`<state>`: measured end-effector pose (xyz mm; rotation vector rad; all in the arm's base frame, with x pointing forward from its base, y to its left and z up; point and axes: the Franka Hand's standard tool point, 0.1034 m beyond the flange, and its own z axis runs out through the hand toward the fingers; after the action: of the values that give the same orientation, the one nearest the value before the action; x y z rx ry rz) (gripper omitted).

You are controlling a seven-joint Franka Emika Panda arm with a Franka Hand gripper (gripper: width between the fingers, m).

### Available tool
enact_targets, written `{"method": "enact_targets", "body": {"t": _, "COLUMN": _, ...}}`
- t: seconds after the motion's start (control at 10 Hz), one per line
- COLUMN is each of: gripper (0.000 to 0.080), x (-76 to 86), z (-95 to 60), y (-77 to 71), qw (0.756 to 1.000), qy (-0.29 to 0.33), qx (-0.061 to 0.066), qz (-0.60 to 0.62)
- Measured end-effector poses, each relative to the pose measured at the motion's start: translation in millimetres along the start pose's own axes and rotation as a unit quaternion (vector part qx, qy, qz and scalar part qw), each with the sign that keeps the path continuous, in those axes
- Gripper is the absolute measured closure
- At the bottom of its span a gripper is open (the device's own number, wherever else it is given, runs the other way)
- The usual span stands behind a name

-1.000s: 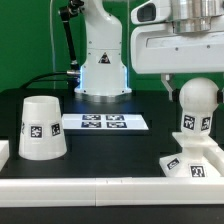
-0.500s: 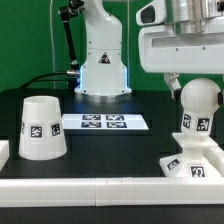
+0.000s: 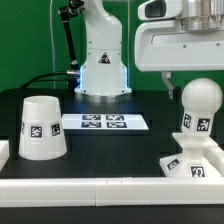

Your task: Assemble lamp

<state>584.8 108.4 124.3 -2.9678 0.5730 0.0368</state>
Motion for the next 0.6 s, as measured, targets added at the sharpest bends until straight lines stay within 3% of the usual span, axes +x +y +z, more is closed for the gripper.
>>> {"method": "enact_targets", "body": {"t": 0.3, "gripper": 0.01, "x": 0.0, "z": 0.1, "y": 0.0, "qw": 0.994, "qy": 0.001, "qx": -0.001, "qz": -0.105}}
{"method": "enact_targets", "body": {"t": 0.4, "gripper": 0.01, "x": 2.2, "z": -0.1, "y": -1.3, "qw": 0.978, "qy": 0.014, "qx": -0.015, "qz": -0.207}}
{"method": "enact_targets", "body": {"t": 0.6, "gripper": 0.01, "x": 2.4, "z": -0.1, "y": -4.4, "qw": 0.942, "qy": 0.014, "qx": -0.021, "qz": -0.335}}
